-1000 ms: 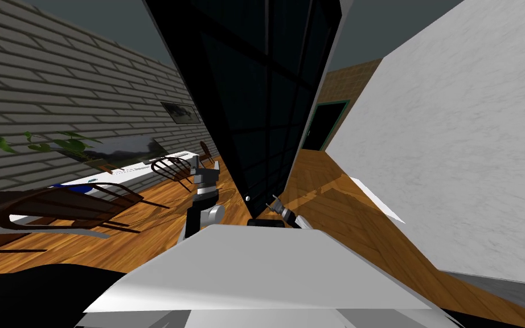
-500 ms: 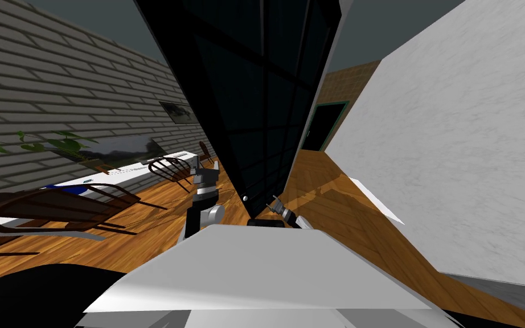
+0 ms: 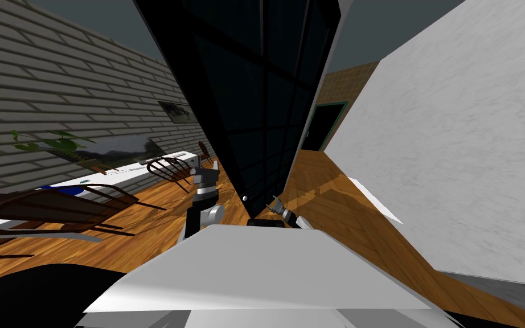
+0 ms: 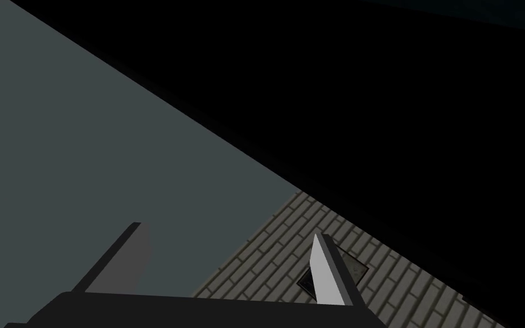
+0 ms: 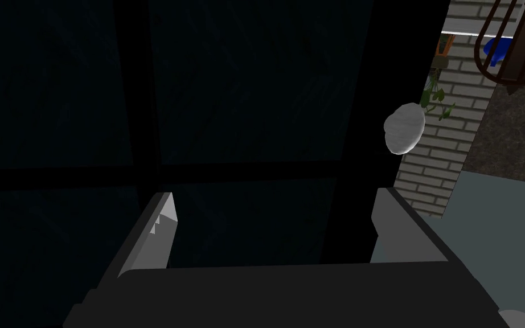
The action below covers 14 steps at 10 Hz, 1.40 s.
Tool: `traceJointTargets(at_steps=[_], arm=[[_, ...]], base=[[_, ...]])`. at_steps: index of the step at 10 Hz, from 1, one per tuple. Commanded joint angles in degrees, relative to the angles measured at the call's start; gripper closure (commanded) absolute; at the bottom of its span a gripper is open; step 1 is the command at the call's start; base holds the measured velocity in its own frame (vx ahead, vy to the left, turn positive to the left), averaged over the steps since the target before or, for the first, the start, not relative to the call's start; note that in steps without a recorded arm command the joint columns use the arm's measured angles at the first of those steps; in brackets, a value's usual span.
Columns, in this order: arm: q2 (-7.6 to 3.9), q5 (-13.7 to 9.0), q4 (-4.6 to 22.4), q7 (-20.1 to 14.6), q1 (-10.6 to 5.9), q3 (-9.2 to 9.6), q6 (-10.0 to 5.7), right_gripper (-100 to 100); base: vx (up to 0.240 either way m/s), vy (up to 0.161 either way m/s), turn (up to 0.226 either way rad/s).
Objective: Push the door open
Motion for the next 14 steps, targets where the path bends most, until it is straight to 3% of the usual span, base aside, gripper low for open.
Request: traceJointTargets(at_steps=[1, 6, 9, 11, 12, 14], arm=[[-0.01, 0.0, 0.0, 0.0, 0.01, 0.02, 0.02, -100], [-0.16, -0.2, -0.2, 0.0, 0.23, 0.34, 0.14, -100], [-0.25, -1.2, -1.5, 0.4, 1.6, 2.34, 0.94, -100], [0.81, -2.1, -2.7, 0.7, 2.89, 4.25, 1.7, -100], [1.99, -2.6, -3.4, 0.9, 3.64, 5.36, 2.14, -100], [3.37, -3.1, -4.0, 1.0, 4.25, 6.25, 2.5, -100]], base=[[-0.004, -0.024, -0.027], [0.011, -0.015, -0.031], [0.031, -0.026, -0.124], [-0.039, 0.028, -0.165], [-0.15, 0.091, -0.178], [-0.16, 0.134, -0.107]])
